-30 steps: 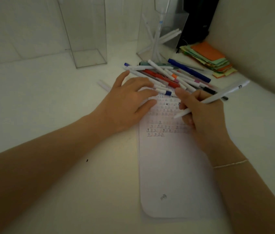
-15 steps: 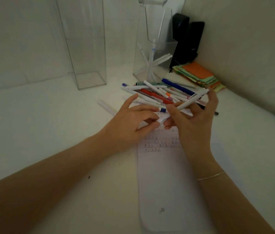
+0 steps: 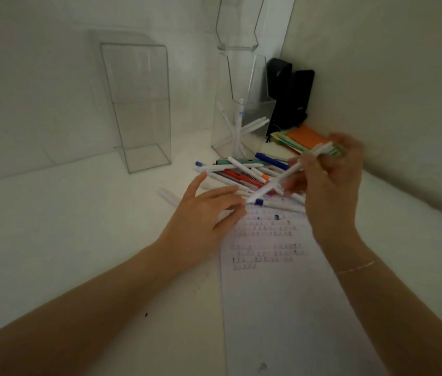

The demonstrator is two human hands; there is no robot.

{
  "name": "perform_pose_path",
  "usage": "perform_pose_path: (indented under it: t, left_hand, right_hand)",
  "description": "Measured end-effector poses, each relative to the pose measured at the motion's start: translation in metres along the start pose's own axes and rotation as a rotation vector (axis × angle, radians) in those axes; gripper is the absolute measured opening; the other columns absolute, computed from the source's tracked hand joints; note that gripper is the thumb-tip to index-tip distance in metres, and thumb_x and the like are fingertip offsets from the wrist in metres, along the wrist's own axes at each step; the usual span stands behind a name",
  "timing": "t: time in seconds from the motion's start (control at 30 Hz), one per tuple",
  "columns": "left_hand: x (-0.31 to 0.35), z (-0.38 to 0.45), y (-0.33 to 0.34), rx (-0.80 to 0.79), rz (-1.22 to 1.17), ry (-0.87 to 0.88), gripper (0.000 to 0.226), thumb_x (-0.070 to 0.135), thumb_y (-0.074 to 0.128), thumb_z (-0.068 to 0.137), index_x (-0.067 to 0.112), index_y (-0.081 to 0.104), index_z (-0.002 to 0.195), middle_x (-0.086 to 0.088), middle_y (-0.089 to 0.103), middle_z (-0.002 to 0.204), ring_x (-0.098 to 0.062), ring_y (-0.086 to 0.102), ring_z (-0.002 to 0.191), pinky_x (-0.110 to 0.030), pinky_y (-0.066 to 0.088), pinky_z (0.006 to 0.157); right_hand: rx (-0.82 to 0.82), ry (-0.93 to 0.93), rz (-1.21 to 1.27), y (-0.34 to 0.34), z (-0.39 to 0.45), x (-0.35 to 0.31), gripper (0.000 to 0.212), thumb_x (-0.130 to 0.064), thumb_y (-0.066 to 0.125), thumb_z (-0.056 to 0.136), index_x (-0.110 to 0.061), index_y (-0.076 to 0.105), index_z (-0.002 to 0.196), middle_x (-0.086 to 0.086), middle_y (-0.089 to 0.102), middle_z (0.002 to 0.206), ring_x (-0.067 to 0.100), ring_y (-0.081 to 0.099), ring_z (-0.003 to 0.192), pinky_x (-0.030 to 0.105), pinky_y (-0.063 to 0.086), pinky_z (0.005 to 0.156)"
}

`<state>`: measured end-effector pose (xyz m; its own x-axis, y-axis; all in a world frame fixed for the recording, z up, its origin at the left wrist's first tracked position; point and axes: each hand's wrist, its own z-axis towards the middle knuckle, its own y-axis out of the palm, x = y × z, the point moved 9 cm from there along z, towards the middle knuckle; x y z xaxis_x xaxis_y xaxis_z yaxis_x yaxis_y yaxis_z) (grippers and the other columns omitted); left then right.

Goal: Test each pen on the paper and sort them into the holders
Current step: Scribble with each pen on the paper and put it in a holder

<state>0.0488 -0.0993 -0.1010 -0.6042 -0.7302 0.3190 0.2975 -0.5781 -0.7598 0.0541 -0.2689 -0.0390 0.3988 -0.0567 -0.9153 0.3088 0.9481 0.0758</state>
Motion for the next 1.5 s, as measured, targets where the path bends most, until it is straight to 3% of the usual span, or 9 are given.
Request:
perform_pose_path:
  t: [0.17, 0.47, 0.6, 0.7, 0.87, 1.0, 1.17, 1.27, 1.5]
  left_hand:
    - [-0.029, -0.007, 0.018, -0.248, 0.241, -0.198, 0.059, 0.057, 0.017, 0.094, 0.028, 0.038, 0.14, 0.005, 0.034, 0.15, -0.008, 0.023, 0.14, -0.035, -0.007, 0.114]
    - [-0.035, -0.009, 0.026, -0.32, 0.197, -0.24, 0.052, 0.05, 0.026, 0.097, 0.028, 0.031, 0.144, 0.004, 0.018, 0.156, -0.009, 0.009, 0.143, -0.032, -0.003, 0.116]
    - [-0.035, -0.008, 0.026, -0.312, 0.178, -0.231, 0.051, 0.047, 0.027, 0.098, 0.026, 0.032, 0.144, 0.002, 0.019, 0.156, -0.009, 0.01, 0.143, -0.028, -0.004, 0.114]
    - [-0.034, -0.008, 0.024, -0.293, 0.172, -0.222, 0.049, 0.045, 0.029, 0.098, 0.025, 0.034, 0.143, 0.001, 0.02, 0.155, -0.01, 0.012, 0.143, -0.025, -0.004, 0.112]
    - [-0.035, -0.008, 0.025, -0.29, 0.17, -0.219, 0.049, 0.044, 0.029, 0.098, 0.025, 0.034, 0.143, 0.001, 0.02, 0.155, -0.01, 0.013, 0.143, -0.028, -0.002, 0.114]
    - [-0.034, -0.007, 0.023, -0.255, 0.181, -0.197, 0.048, 0.044, 0.029, 0.098, 0.024, 0.038, 0.141, 0.0, 0.025, 0.154, -0.011, 0.017, 0.142, -0.03, 0.002, 0.115]
    - [-0.028, -0.006, 0.022, -0.2, 0.14, -0.15, 0.053, 0.046, 0.023, 0.09, 0.02, 0.057, 0.12, 0.001, 0.055, 0.13, -0.015, 0.046, 0.123, -0.036, 0.024, 0.111]
    - [-0.026, -0.004, 0.013, -0.114, 0.155, -0.143, 0.026, 0.033, 0.049, 0.089, 0.013, 0.063, 0.097, -0.004, 0.067, 0.094, -0.021, 0.061, 0.09, -0.034, 0.044, 0.091]
    - [-0.022, -0.004, 0.009, -0.172, 0.082, -0.226, 0.041, 0.032, 0.033, 0.076, 0.019, 0.072, 0.076, 0.004, 0.07, 0.071, -0.01, 0.066, 0.063, -0.019, 0.05, 0.057]
  right_hand:
    - [0.028, -0.34, -0.185, 0.036, 0.102, -0.08, 0.005, -0.017, 0.042, 0.096, -0.019, 0.038, 0.093, 0.011, 0.062, 0.086, 0.024, 0.067, 0.069, 0.041, 0.059, 0.065]
    - [-0.311, -0.045, -0.868, 0.12, 0.151, 0.017, 0.026, -0.006, 0.035, 0.098, 0.005, 0.051, 0.115, 0.022, 0.054, 0.116, 0.031, 0.053, 0.101, 0.028, 0.045, 0.082]
    - [-0.4, -0.042, -1.003, 0.132, 0.147, 0.035, 0.025, -0.013, 0.04, 0.094, -0.004, 0.056, 0.078, 0.015, 0.058, 0.085, 0.031, 0.056, 0.083, 0.039, 0.046, 0.083]
    - [-0.4, -0.058, -0.946, 0.13, 0.147, 0.029, 0.033, -0.012, 0.043, 0.091, -0.009, 0.046, 0.059, 0.006, 0.046, 0.063, 0.023, 0.046, 0.064, 0.034, 0.042, 0.069]
    - [-0.154, -0.479, -0.599, 0.113, 0.108, -0.043, 0.016, -0.001, 0.044, 0.088, -0.003, 0.06, 0.086, 0.009, 0.059, 0.084, 0.019, 0.055, 0.079, 0.026, 0.048, 0.077]
    - [-0.609, -0.485, -1.005, 0.136, 0.036, -0.006, 0.017, -0.01, 0.046, 0.091, -0.012, 0.06, 0.08, 0.004, 0.06, 0.074, 0.02, 0.058, 0.069, 0.027, 0.044, 0.062]
    - [-0.832, -0.103, -0.99, 0.137, -0.008, 0.046, 0.018, -0.014, 0.051, 0.089, -0.014, 0.069, 0.091, 0.001, 0.066, 0.085, 0.018, 0.063, 0.078, 0.028, 0.051, 0.07]
    - [-0.919, 0.007, -0.966, 0.166, -0.013, 0.054, 0.021, -0.025, 0.057, 0.087, -0.007, 0.068, 0.084, 0.006, 0.068, 0.082, 0.019, 0.063, 0.076, 0.028, 0.049, 0.068]
    - [-1.15, -0.02, -1.28, 0.229, -0.034, 0.075, 0.016, -0.017, 0.061, 0.083, -0.008, 0.048, 0.086, 0.004, 0.05, 0.08, 0.018, 0.049, 0.067, 0.026, 0.037, 0.058]
